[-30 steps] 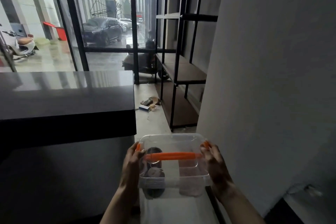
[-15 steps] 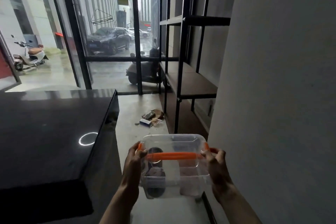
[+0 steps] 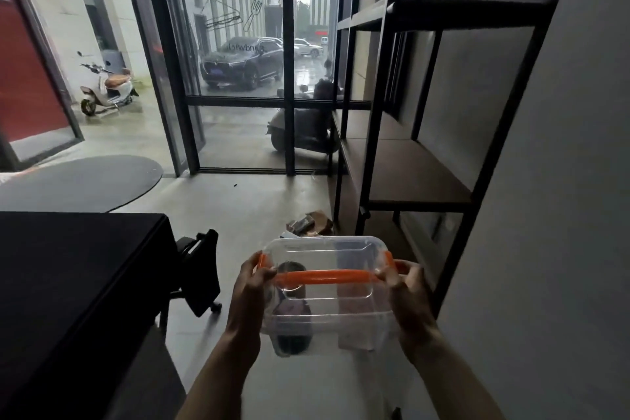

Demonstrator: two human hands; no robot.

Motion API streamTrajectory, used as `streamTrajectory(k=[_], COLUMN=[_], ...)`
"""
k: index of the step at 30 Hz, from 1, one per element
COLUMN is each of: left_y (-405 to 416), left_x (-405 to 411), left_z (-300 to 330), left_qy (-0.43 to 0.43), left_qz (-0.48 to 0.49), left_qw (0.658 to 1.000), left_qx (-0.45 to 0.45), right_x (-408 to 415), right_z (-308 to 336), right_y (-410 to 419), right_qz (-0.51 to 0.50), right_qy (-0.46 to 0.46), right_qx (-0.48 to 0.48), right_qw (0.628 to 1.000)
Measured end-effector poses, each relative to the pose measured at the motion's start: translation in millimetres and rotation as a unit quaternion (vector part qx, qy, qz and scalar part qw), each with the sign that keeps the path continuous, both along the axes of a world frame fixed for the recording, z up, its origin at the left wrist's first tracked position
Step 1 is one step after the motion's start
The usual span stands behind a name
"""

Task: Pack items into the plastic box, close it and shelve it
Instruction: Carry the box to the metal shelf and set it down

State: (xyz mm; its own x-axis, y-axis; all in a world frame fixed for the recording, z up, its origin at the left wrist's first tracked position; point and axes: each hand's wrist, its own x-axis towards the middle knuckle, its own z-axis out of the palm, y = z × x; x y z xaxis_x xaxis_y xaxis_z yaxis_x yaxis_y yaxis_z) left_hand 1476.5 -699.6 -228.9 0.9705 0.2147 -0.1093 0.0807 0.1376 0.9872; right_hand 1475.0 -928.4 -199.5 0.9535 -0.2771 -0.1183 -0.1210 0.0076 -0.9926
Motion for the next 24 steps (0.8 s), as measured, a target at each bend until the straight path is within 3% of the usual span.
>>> streamTrajectory(k=[3,9,16,21,24], left_y=[3.6,30.3,57.6,76.3,84.5], left_x=[53.8,254.1,426.5,536.0,604.2], left_z=[-4.6,-9.9,7.1,-0.5,-3.1], left_qy=[0.002,-0.013,0.003,0.008,0.009], left_qz=[0.013,0.044,0.052,0.063,0.073], left_qw=[1.0,0.998,0.998,0.998,0.997], left_qx=[-0.019,-0.044,-0.033,-0.022,-0.018], right_x=[58.9,254.6,428.3,551.1,620.6], right_z=[-1.7,9.5,15.2,1.0,2.0], right_y=[5.2,35.8,65.6,79.5,92.1], right_qz=[0.019,0.042,0.053,0.043,0.072], right_qy=[0.011,-0.009,0.005,0.005,0.008], right_qx=[-0.006,-0.027,-0.022,-0.07,-0.008], right_qw=[1.0,0.999,0.998,0.997,0.997])
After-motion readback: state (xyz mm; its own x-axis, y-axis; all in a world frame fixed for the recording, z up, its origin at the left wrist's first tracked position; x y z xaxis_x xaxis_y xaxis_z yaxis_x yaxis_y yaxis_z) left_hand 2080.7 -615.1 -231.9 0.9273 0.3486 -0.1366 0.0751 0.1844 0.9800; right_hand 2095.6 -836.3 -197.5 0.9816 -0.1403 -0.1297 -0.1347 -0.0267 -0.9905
